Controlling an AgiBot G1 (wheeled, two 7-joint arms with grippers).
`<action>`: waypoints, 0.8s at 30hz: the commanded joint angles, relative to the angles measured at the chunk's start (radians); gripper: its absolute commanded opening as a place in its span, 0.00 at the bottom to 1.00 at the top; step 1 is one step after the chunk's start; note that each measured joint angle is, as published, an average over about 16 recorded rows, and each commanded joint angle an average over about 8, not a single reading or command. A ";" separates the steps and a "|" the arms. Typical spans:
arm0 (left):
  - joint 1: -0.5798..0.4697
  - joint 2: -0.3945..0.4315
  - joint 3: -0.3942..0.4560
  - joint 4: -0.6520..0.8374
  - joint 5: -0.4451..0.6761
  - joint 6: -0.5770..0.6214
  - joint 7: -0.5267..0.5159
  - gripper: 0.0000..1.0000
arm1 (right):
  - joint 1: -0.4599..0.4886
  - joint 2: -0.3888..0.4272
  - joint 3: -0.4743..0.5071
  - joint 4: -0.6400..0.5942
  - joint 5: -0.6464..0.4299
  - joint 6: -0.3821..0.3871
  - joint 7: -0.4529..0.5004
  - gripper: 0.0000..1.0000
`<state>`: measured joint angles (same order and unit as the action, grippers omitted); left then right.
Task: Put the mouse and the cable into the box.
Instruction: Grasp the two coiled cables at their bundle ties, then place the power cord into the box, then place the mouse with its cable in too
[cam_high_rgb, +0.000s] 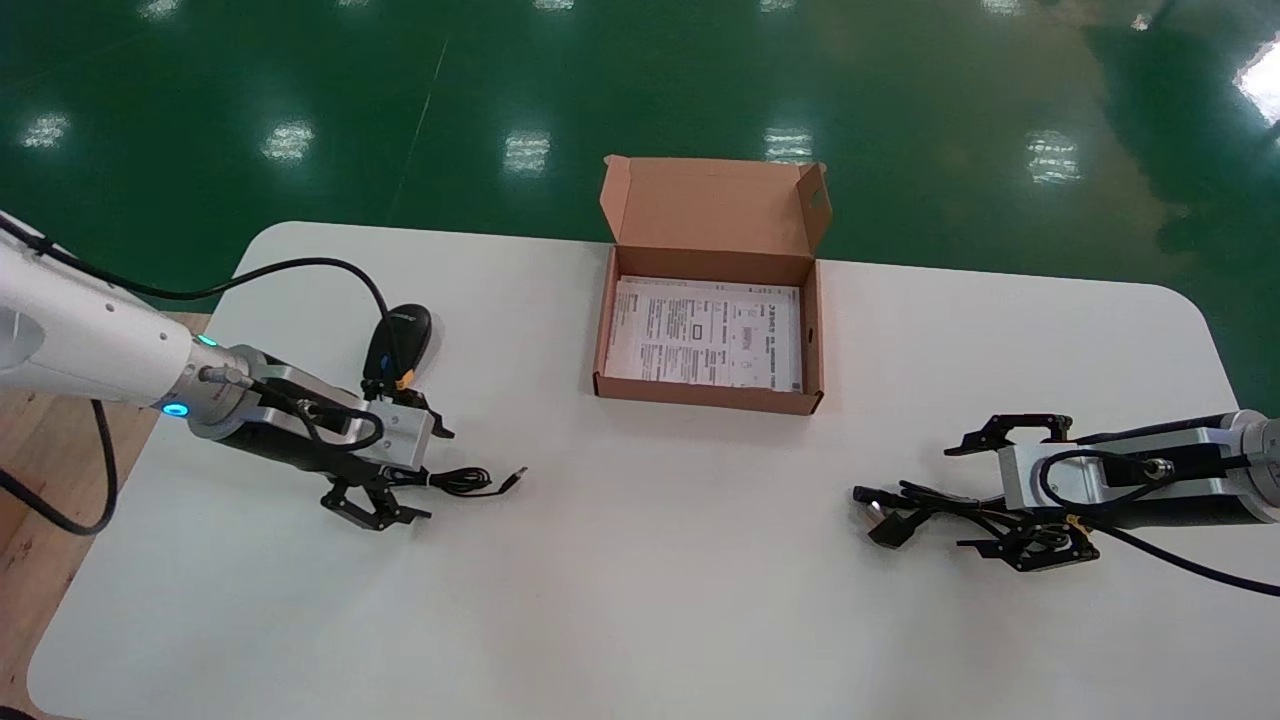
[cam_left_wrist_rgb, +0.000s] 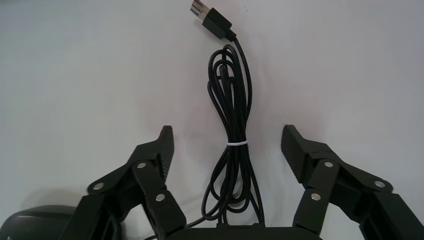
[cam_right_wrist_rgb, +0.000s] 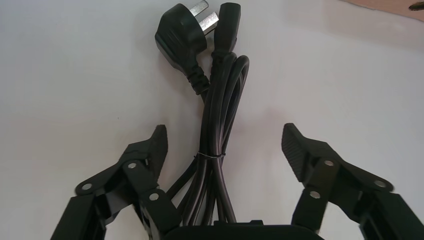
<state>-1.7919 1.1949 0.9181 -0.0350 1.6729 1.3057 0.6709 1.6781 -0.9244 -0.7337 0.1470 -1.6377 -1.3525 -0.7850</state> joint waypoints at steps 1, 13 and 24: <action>0.000 0.000 0.000 -0.001 0.000 0.001 0.000 0.00 | -0.001 0.001 0.000 0.002 0.001 -0.001 0.001 0.00; 0.001 -0.001 0.000 -0.004 -0.001 0.002 -0.001 0.00 | -0.002 0.002 0.001 0.006 0.002 -0.002 0.002 0.00; -0.002 -0.002 -0.001 -0.006 -0.002 0.003 -0.001 0.00 | -0.002 0.003 0.002 0.008 0.003 -0.003 0.002 0.00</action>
<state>-1.8077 1.1894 0.9111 -0.0469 1.6622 1.3108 0.6734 1.6891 -0.9192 -0.7285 0.1607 -1.6305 -1.3569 -0.7827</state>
